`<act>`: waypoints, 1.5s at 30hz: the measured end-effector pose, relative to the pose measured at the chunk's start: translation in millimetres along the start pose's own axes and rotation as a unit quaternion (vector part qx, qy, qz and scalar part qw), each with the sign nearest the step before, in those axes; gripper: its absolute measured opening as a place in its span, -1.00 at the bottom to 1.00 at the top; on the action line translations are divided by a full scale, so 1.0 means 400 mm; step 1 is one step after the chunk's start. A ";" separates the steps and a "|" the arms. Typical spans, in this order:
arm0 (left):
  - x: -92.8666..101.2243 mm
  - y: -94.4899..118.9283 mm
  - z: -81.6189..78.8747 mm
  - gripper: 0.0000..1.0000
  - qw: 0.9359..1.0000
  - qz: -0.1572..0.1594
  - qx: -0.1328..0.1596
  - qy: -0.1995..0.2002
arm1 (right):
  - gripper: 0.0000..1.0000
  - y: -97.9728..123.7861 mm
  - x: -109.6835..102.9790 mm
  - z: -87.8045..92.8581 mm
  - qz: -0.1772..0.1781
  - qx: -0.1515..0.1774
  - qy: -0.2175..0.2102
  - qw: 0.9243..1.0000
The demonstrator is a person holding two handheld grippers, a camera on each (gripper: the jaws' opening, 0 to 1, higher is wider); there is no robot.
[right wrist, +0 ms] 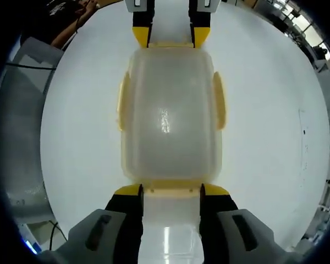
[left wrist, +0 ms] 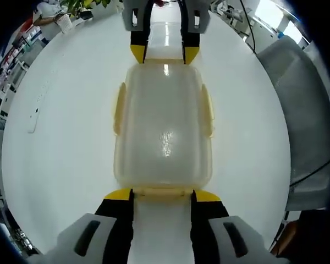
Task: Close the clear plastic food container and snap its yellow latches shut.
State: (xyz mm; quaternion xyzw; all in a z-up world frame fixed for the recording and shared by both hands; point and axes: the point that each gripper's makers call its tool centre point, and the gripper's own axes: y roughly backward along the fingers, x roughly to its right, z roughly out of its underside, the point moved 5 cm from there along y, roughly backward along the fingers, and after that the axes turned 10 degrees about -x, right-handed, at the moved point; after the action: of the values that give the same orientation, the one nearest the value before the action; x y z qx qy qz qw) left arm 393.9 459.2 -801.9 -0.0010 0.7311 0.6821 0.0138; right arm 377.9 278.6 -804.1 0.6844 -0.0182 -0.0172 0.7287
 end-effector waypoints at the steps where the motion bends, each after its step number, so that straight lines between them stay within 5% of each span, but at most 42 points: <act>1: 0.000 0.000 -0.002 -0.32 1.000 0.000 -0.002 0.000 | -0.27 0.000 0.000 0.000 0.000 0.001 -0.001 1.000; 19: -0.001 0.000 -0.011 -0.32 0.999 0.002 -0.034 0.002 | -0.27 -0.002 0.010 0.006 -0.002 0.022 0.000 1.000; 32: 0.009 0.005 -0.013 -0.34 1.000 -0.003 -0.028 0.010 | -0.29 0.002 -0.002 0.023 0.009 0.098 -0.010 0.995; 45: 0.026 0.030 -0.020 -0.34 0.999 0.010 -0.031 0.025 | -0.29 0.013 -0.003 0.027 0.024 0.100 0.016 0.995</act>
State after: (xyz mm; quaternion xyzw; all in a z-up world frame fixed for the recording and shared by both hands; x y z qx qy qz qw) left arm 383.3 452.3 -789.7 -0.0108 0.7098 0.7042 -0.0113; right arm 376.0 268.2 -798.3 0.7536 -0.0243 0.0130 0.6568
